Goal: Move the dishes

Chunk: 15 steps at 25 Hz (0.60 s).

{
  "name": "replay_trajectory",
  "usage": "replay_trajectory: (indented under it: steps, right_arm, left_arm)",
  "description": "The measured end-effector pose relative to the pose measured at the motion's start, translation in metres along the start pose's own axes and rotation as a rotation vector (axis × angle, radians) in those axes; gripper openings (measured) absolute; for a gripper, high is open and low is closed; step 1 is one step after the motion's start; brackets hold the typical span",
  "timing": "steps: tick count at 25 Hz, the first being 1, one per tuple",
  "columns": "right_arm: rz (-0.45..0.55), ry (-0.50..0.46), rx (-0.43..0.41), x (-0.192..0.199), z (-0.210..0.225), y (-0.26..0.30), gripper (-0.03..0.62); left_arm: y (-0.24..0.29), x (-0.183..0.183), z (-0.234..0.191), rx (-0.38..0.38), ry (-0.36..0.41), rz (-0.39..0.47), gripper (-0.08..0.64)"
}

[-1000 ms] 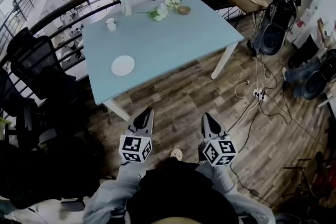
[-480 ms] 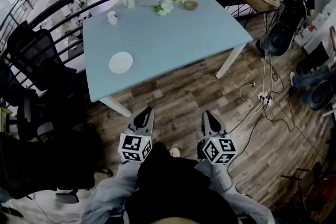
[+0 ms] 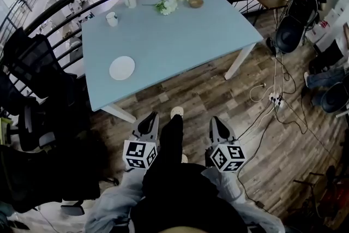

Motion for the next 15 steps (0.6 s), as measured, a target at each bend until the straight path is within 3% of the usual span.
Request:
replay_trajectory:
  steps: [7,15]
  right_arm:
    - [-0.003,-0.007,0.004,-0.018,0.026,0.066,0.008]
    - [0.007,-0.046,-0.010,-0.075,0.043,0.195,0.008]
  left_arm:
    - [0.079,-0.005,-0.023,0.008,-0.007,0.018,0.043]
    - [0.193,-0.039,-0.085,-0.008,-0.020,0.046,0.043]
Point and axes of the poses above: the fingertips, and each gripper's own axes: y forward along the fingers, z to its right, x out of its underside, the point moved 2 cm from there along -y, backward along the fingers, and after that the axes turned 9 degrees about z, right-handed, at the moved point
